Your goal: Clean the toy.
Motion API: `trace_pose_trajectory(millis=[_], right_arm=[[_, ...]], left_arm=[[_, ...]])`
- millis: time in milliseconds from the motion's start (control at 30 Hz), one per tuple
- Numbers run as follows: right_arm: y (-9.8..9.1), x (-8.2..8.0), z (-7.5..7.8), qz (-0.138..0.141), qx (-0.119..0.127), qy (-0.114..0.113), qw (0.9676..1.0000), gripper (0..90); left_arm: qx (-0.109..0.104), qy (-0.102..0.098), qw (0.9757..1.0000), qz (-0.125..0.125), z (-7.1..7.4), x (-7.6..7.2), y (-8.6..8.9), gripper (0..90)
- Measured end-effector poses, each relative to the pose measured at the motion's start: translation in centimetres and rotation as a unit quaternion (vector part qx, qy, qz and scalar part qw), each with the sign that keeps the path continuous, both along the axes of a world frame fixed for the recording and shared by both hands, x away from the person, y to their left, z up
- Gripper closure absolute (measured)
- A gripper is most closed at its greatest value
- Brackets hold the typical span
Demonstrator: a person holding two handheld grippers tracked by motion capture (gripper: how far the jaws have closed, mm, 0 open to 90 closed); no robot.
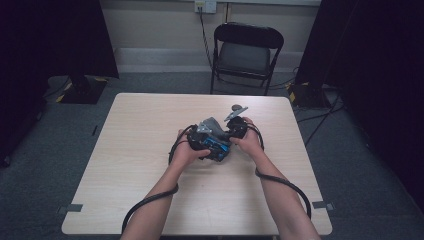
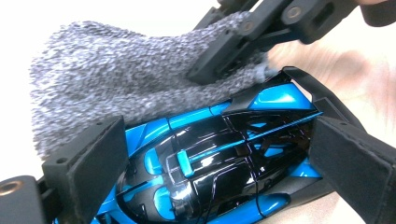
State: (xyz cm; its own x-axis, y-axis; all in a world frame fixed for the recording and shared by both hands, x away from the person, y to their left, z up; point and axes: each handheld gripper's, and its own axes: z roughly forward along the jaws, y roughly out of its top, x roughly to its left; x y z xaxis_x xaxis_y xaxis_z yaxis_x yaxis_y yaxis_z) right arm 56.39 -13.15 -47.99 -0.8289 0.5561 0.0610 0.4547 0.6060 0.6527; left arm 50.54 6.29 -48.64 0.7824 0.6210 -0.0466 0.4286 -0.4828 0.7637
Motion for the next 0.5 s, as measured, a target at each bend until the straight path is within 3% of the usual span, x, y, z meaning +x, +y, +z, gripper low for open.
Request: trace_pose_trajectory(millis=[500], right_arm=[[-2.5,-1.3,0.0,0.005,0.002,0.003,1.0,76.0]], left_arm=[[-0.001,0.0,1.0,-0.001,0.0,0.0,0.0,4.8]])
